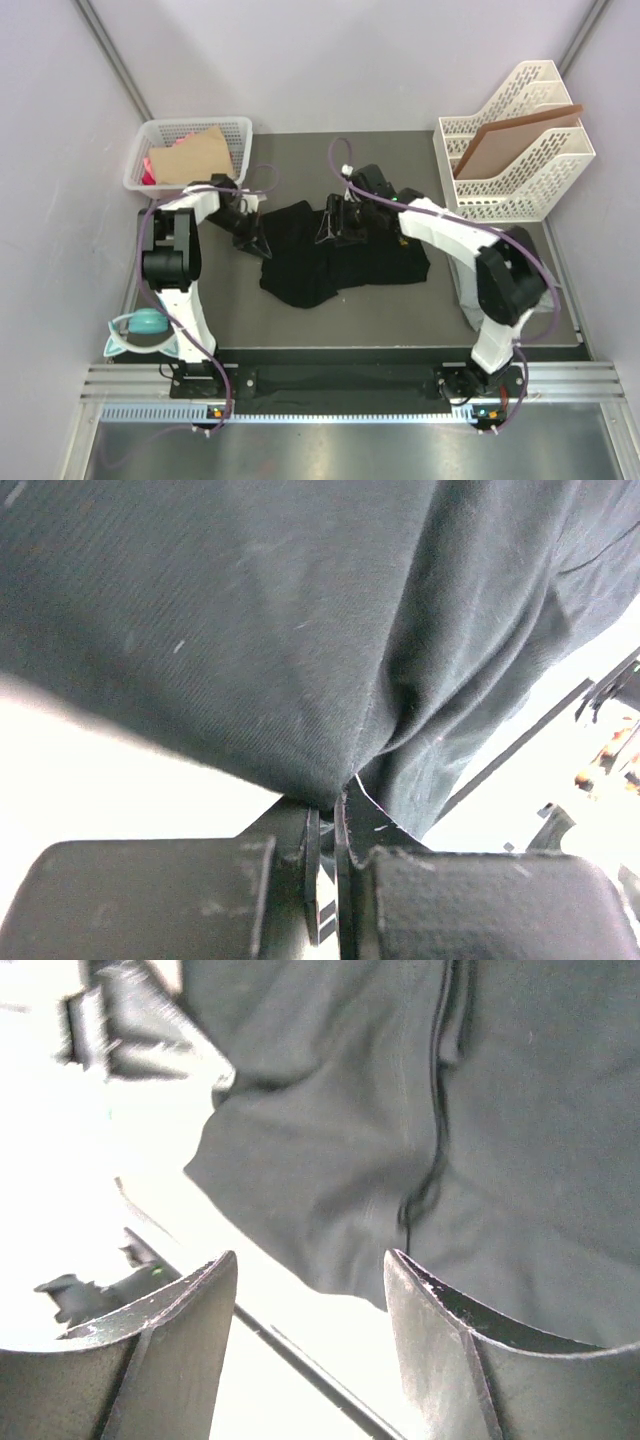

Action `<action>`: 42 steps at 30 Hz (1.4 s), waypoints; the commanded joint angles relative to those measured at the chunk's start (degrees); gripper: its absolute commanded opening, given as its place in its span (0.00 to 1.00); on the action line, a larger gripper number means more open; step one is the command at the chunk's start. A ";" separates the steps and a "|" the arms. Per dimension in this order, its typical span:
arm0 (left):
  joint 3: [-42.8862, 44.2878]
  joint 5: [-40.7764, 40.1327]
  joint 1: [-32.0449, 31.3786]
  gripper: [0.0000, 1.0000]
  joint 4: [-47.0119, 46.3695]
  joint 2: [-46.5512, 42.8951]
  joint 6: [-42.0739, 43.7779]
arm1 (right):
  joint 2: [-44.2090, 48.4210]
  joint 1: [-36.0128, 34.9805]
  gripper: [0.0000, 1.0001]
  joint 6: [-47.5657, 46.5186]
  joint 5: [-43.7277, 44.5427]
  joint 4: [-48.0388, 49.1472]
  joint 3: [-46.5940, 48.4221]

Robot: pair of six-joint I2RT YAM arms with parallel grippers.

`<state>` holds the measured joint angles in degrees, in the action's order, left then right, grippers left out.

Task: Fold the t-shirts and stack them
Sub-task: Grab one side of the 2/3 rectangular tshirt with left arm, then fold the long partially folded tshirt into a neat square

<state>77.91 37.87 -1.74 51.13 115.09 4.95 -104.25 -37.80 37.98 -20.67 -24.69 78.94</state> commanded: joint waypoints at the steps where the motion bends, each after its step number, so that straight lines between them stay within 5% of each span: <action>1: 3.83 2.30 7.09 0.00 5.80 -2.32 5.76 | 10.98 0.27 0.61 -1.06 2.90 -1.85 -1.85; 8: 7.86 -3.05 18.77 0.00 16.17 -5.57 14.47 | 19.08 0.18 0.61 -0.98 5.81 -3.26 -7.73; 16: 18.23 -5.53 18.79 0.00 25.23 -7.86 16.32 | 21.98 -2.10 0.61 0.26 5.90 -1.50 -9.59; 31: 28.95 -17.82 -5.81 0.00 26.29 -5.58 8.41 | 26.72 -1.49 0.61 -0.27 7.31 -2.12 -13.10; 42: 52.60 -19.50 -22.33 0.00 32.89 11.02 3.67 | 31.47 -0.34 0.61 0.17 8.80 -2.56 -18.55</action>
<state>123.98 18.41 -19.07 77.23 121.16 11.25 -76.86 -38.74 38.02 -13.23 -28.32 61.45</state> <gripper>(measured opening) 0.045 0.612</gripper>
